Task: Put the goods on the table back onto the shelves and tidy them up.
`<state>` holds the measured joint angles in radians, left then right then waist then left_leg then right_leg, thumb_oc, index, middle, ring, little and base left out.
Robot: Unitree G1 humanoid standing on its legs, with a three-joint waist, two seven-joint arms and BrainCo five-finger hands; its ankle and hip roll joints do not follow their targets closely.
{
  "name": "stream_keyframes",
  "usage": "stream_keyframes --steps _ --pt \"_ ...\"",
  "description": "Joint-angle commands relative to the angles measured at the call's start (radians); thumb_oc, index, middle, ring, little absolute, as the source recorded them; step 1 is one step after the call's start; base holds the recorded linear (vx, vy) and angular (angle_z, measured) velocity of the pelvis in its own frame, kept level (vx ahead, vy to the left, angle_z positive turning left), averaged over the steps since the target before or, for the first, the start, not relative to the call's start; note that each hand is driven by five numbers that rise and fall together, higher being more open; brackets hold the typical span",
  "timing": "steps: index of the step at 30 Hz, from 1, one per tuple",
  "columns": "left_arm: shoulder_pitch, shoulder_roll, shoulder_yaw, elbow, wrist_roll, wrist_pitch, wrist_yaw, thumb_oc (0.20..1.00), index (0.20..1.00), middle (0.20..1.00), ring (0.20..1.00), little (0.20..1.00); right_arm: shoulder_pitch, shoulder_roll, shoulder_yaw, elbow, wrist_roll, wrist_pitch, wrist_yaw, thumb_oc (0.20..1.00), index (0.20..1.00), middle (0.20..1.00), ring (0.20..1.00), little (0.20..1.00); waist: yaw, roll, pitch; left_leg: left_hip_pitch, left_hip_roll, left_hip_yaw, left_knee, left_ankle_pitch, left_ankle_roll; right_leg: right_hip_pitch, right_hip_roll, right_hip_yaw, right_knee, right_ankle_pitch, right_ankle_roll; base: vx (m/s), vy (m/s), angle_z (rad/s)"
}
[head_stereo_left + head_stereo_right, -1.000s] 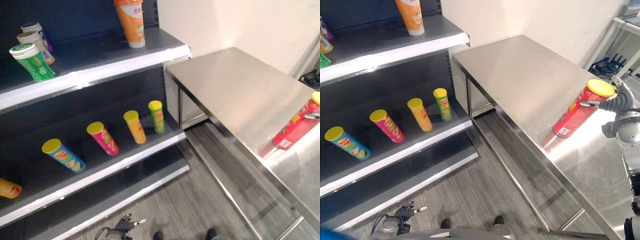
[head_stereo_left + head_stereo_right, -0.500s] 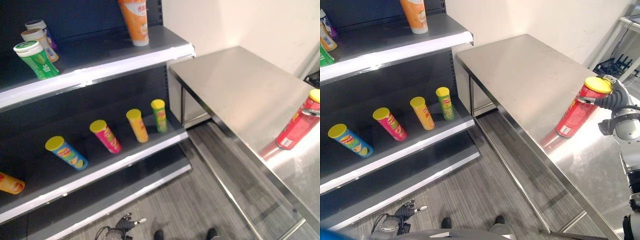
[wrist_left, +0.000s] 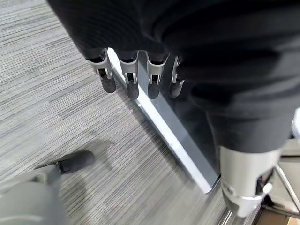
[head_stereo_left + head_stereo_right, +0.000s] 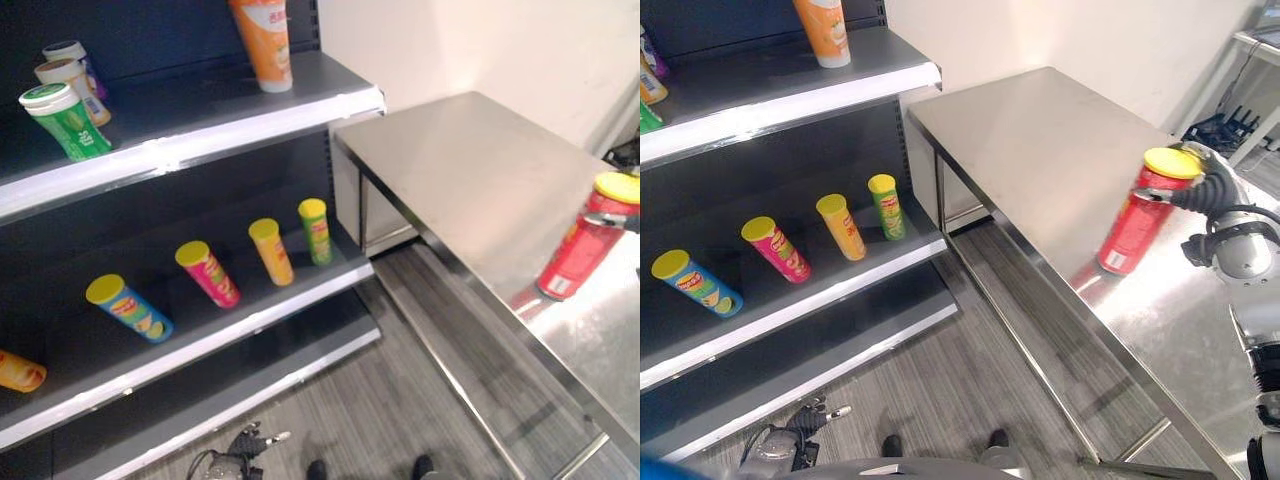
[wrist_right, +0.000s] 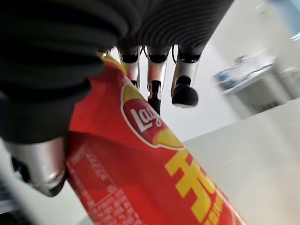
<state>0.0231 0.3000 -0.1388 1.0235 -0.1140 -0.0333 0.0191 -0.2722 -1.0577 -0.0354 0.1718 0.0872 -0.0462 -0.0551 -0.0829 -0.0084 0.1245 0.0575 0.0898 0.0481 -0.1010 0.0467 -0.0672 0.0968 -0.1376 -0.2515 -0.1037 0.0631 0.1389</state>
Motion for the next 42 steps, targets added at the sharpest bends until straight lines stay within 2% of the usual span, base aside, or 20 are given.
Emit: stream_keyframes --steps 1,4,6,9,12,13,15,19,21,24,25,26,29,30,31,32,35,39,40,42 --pt "-0.074 0.069 0.011 0.019 -0.021 -0.014 0.014 1.000 1.000 1.000 1.000 1.000 -0.066 -0.007 -0.071 -0.072 -0.009 -0.079 -0.043 0.200 0.200 0.200 0.200 0.200 0.021 -0.056 -0.011 0.055 0.049 0.073 0.014 -0.090 -0.058 0.024 0.019 0.059 0.076 -0.203 -0.017 -0.06 -0.117 0.01" --pt "-0.085 0.066 0.022 0.013 -0.032 -0.017 0.016 1.000 1.000 1.000 1.000 1.000 -0.052 -0.002 -0.091 -0.170 -0.035 -0.098 -0.042 0.200 0.200 0.200 0.200 0.200 0.029 -0.056 0.002 0.026 0.071 0.056 0.020 -0.057 -0.074 0.025 0.045 0.055 0.057 -0.213 -0.034 -0.14 -0.142 0.05" --pt "-0.125 0.071 0.020 -0.011 -0.045 -0.026 0.035 1.000 1.000 1.000 1.000 1.000 -0.073 -0.013 -0.102 -0.237 -0.050 -0.112 -0.062 0.200 0.200 0.200 0.200 0.200 0.059 -0.068 0.050 -0.075 0.067 -0.026 0.036 0.017 -0.113 0.003 0.055 0.045 0.044 -0.216 -0.047 -0.35 -0.130 0.24" --pt "-0.132 0.079 0.029 -0.015 -0.060 -0.029 0.044 1.000 1.000 1.000 1.000 1.000 -0.075 -0.018 -0.125 -0.257 -0.054 -0.117 -0.077 0.200 0.200 0.200 0.200 0.200 0.060 -0.071 0.057 -0.135 0.064 -0.074 0.030 0.039 -0.121 -0.024 0.050 0.008 0.036 -0.212 -0.047 -0.18 0.004 1.03" --pt "-0.111 0.073 0.052 -0.016 -0.097 -0.036 0.036 1.000 1.000 1.000 1.000 1.000 -0.051 -0.020 -0.143 -0.277 -0.075 -0.120 -0.087 0.200 0.200 0.200 0.200 0.200 0.047 -0.057 0.054 -0.129 0.149 0.006 0.022 0.041 -0.123 -0.073 0.014 -0.041 0.041 -0.186 -0.035 -0.12 0.170 0.72" --pt "-0.112 0.072 0.052 -0.016 -0.097 -0.036 0.036 1.000 1.000 1.000 1.000 1.000 -0.051 -0.021 -0.143 -0.277 -0.076 -0.120 -0.087 0.200 0.200 0.200 0.200 0.200 0.047 -0.056 0.053 -0.132 0.148 0.006 0.021 0.045 -0.122 -0.076 0.013 -0.042 0.041 -0.183 -0.035 -0.06 0.171 0.77" --pt "-0.111 0.055 0.061 -0.009 -0.107 -0.039 0.037 1.000 1.000 1.000 1.000 1.000 -0.030 -0.029 -0.148 -0.291 -0.087 -0.114 -0.084 0.200 0.200 0.200 0.200 0.200 0.028 -0.044 0.049 -0.093 0.222 0.039 0.024 0.061 -0.147 -0.088 -0.026 -0.066 0.037 -0.159 -0.019 -0.02 0.270 0.74" --pt "-0.105 0.045 0.058 -0.009 -0.101 -0.043 0.042 1.000 1.000 1.000 1.000 1.000 0.021 -0.026 -0.183 -0.309 -0.101 -0.108 -0.085 0.200 0.200 0.200 0.200 0.200 0.014 -0.025 0.056 -0.075 0.269 0.035 0.039 0.086 -0.173 -0.084 -0.062 -0.080 0.042 -0.140 0.005 0.02 0.326 0.45" --pt "-0.101 0.043 0.056 -0.002 -0.077 -0.037 0.043 1.000 1.000 1.000 1.000 1.000 0.075 -0.009 -0.219 -0.328 -0.123 -0.096 -0.079 0.200 0.200 0.200 0.200 0.200 0.008 -0.015 0.041 -0.070 0.249 0.026 0.040 0.045 -0.168 -0.063 -0.088 -0.076 0.036 -0.122 0.027 0.13 0.461 0.30" --pt "-0.126 0.058 0.035 -0.002 -0.051 -0.031 0.043 1.000 1.000 1.000 1.000 1.000 0.104 0.047 -0.227 -0.336 -0.153 -0.080 -0.086 0.200 0.200 0.200 0.200 0.200 0.017 -0.033 0.045 -0.093 0.151 0.020 0.084 -0.062 -0.117 -0.058 -0.203 -0.081 0.050 -0.046 0.076 0.05 0.513 0.37" --pt "-0.127 0.059 0.035 -0.002 -0.050 -0.030 0.043 1.000 1.000 1.000 1.000 1.000 0.105 0.049 -0.228 -0.337 -0.154 -0.079 -0.086 0.200 0.200 0.200 0.200 0.200 0.017 -0.039 0.043 -0.096 0.144 0.022 0.087 -0.063 -0.113 -0.061 -0.210 -0.079 0.050 -0.044 0.079 -0.02 0.412 0.36" --pt "-0.134 0.072 0.025 -0.006 -0.028 -0.028 0.052 1.000 1.000 1.000 1.000 1.000 0.086 0.076 -0.200 -0.337 -0.176 -0.072 -0.092 0.200 0.200 0.200 0.200 0.200 0.023 -0.044 0.044 -0.091 0.089 0.039 0.058 -0.081 -0.081 -0.097 -0.265 -0.087 0.073 0.023 0.096 -0.01 0.294 0.28" --pt "-0.130 0.090 0.034 -0.026 -0.024 -0.025 0.051 1.000 1.000 1.000 1.000 1.000 0.076 0.094 -0.171 -0.358 -0.189 -0.067 -0.081 0.200 0.200 0.200 0.200 0.200 0.026 -0.044 0.042 -0.082 0.052 0.068 0.022 -0.082 -0.051 -0.140 -0.286 -0.060 0.115 0.028 0.089 0.00 0.350 -0.09" --pt "-0.130 0.098 0.032 -0.033 -0.017 -0.025 0.047 1.000 1.000 1.000 1.000 1.000 0.084 0.094 -0.172 -0.363 -0.195 -0.067 -0.075 0.200 0.200 0.200 0.200 0.200 0.017 -0.039 0.047 -0.081 0.041 0.061 0.020 -0.085 -0.042 -0.147 -0.256 -0.004 0.152 -0.003 0.073 0.04 0.322 -0.10" --pt "-0.135 0.101 0.020 -0.039 -0.011 -0.025 0.039 1.000 1.000 1.000 1.000 1.000 0.100 0.091 -0.178 -0.370 -0.202 -0.063 -0.064 0.200 0.200 0.200 0.200 0.200 -0.003 -0.036 0.052 -0.082 0.024 0.042 0.014 -0.079 -0.029 -0.176 -0.185 0.104 0.204 -0.058 0.047 0.06 0.310 0.12" --pt "-0.138 0.097 0.010 -0.045 -0.008 -0.024 0.038 1.000 1.000 1.000 1.000 1.000 0.106 0.093 -0.174 -0.372 -0.208 -0.058 -0.058 0.200 0.200 0.200 0.200 0.200 -0.014 -0.034 0.059 -0.077 0.011 0.035 0.014 -0.078 -0.025 -0.192 -0.131 0.175 0.222 -0.094 0.053 0.06 0.280 0.44" --pt "-0.143 0.071 -0.018 -0.032 0.027 -0.023 0.043 1.000 1.000 1.000 1.000 1.000 0.100 0.111 -0.149 -0.390 -0.214 -0.065 -0.047 0.200 0.200 0.200 0.200 0.200 -0.036 -0.036 0.060 -0.067 -0.029 -0.004 0.014 -0.080 -0.005 -0.185 -0.002 0.267 0.187 -0.149 0.013 0.10 0.151 0.63" --pt "-0.140 0.054 -0.030 -0.022 0.038 -0.022 0.044 1.000 1.000 1.000 1.000 1.000 0.053 0.136 -0.086 -0.394 -0.206 -0.077 -0.039 0.200 0.200 0.200 0.200 0.200 -0.034 -0.045 0.068 -0.055 -0.059 -0.022 0.014 -0.089 0.008 -0.215 0.083 0.293 0.128 -0.119 -0.006 0.09 0.013 0.32" --pt "-0.135 0.041 -0.039 -0.019 0.046 -0.021 0.040 1.000 1.000 1.000 1.000 1.000 0.017 0.150 -0.033 -0.393 -0.200 -0.087 -0.031 0.200 0.200 0.200 0.200 0.200 -0.028 -0.051 0.077 -0.037 -0.081 -0.039 0.014 -0.102 0.020 -0.251 0.127 0.282 0.102 -0.093 -0.014 0.17 -0.015 -0.07" --pt "-0.131 0.032 -0.050 -0.042 0.045 -0.023 0.030 1.000 1.000 1.000 1.000 1.000 -0.035 0.148 0.051 -0.389 -0.197 -0.092 -0.013 0.200 0.200 0.200 0.200 0.200 -0.024 -0.057 0.098 -0.013 -0.116 -0.083 0.015 -0.113 0.036 -0.276 0.150 0.275 0.086 -0.067 -0.017 0.20 -0.026 0.01"
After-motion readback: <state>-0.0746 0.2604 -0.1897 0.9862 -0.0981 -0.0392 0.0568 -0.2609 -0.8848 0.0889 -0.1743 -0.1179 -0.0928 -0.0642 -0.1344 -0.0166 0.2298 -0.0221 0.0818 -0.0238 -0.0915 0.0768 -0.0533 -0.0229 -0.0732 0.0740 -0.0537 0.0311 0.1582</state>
